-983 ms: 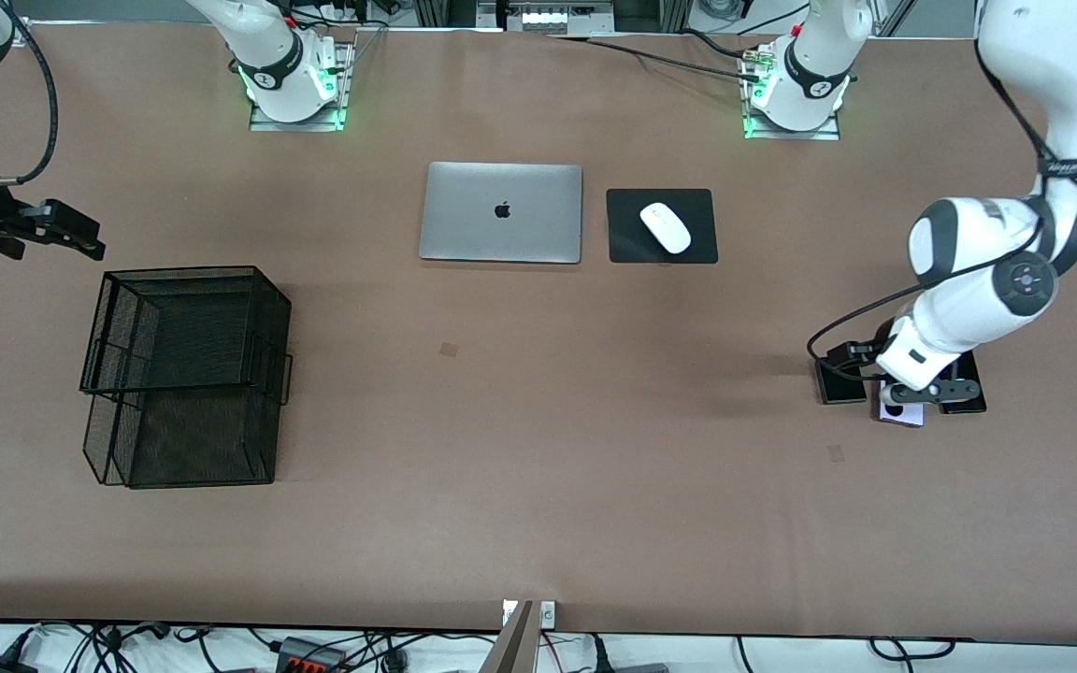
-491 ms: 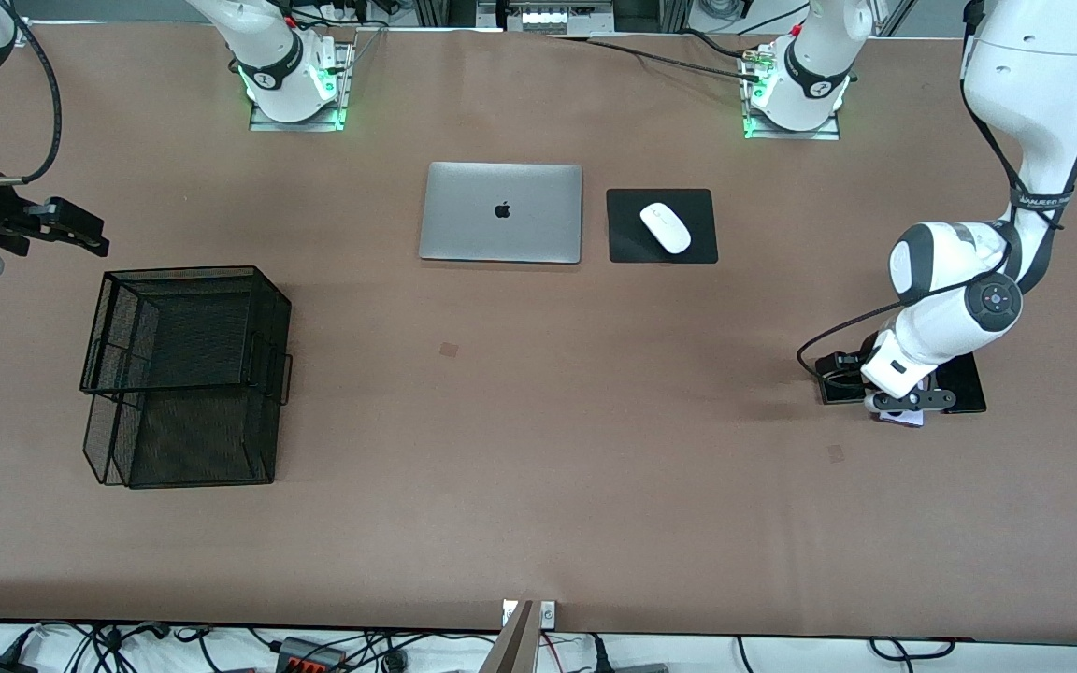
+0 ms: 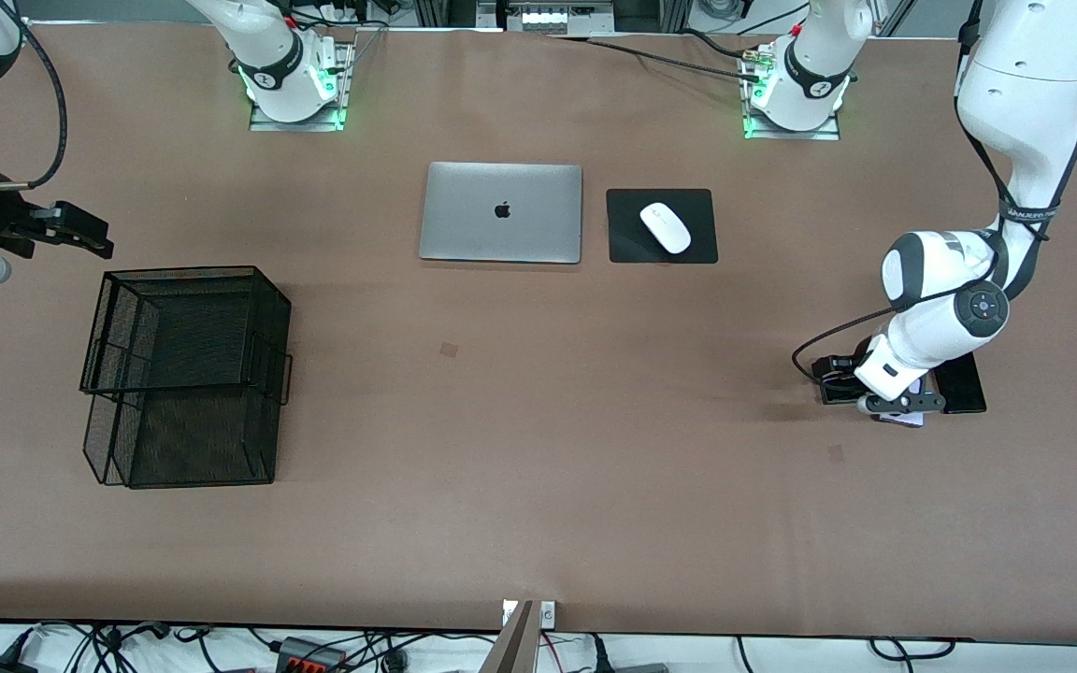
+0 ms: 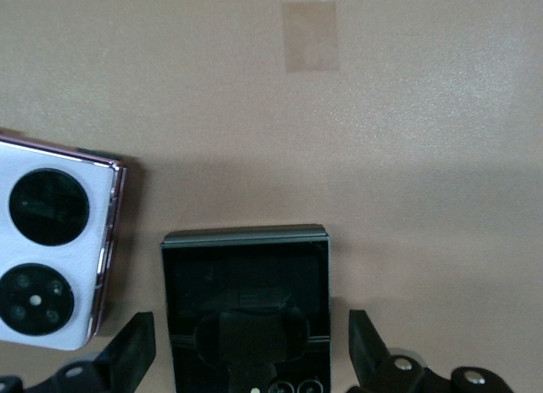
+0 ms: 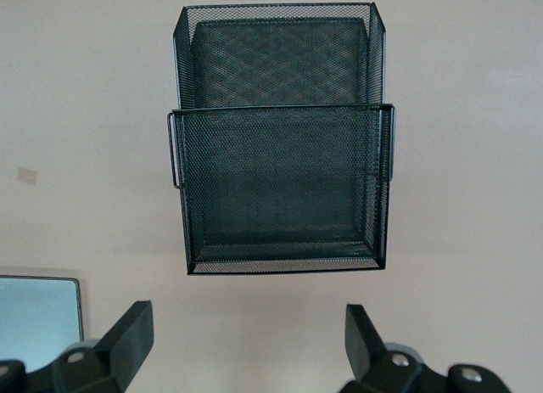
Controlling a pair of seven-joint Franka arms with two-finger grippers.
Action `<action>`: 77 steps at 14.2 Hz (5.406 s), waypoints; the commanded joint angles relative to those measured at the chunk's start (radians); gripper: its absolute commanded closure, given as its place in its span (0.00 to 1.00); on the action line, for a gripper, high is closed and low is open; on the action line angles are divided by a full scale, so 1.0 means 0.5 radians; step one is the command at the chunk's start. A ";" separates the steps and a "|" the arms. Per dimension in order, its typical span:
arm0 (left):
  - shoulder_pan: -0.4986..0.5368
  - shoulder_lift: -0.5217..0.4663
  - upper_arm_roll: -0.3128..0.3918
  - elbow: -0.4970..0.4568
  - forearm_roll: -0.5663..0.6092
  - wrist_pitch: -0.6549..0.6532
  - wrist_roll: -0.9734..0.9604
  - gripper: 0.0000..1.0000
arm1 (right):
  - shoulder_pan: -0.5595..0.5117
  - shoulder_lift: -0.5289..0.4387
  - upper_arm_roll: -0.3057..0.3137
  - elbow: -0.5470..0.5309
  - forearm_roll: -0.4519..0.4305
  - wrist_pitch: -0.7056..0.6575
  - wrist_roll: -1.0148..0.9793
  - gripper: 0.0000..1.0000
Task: Place phones with both arms
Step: 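Lower the left gripper and grasp the small black flip phone, then carry the black flip phone toward the table middle with the left gripper, then lower the black flip phone onto the table and open the left gripper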
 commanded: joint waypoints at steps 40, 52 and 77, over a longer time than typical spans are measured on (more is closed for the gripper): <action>-1.045 0.661 -0.418 1.737 -0.090 -0.713 -1.943 0.86 | 0.038 0.171 0.019 0.071 0.024 0.008 -0.004 0.00; -1.574 0.931 -0.064 1.928 0.008 -0.345 -1.507 0.88 | 0.332 0.435 0.019 0.065 0.045 0.171 0.027 0.00; -1.749 1.036 0.197 2.007 0.015 -0.313 -1.461 0.00 | 0.437 0.573 0.016 0.068 0.143 0.232 0.027 0.00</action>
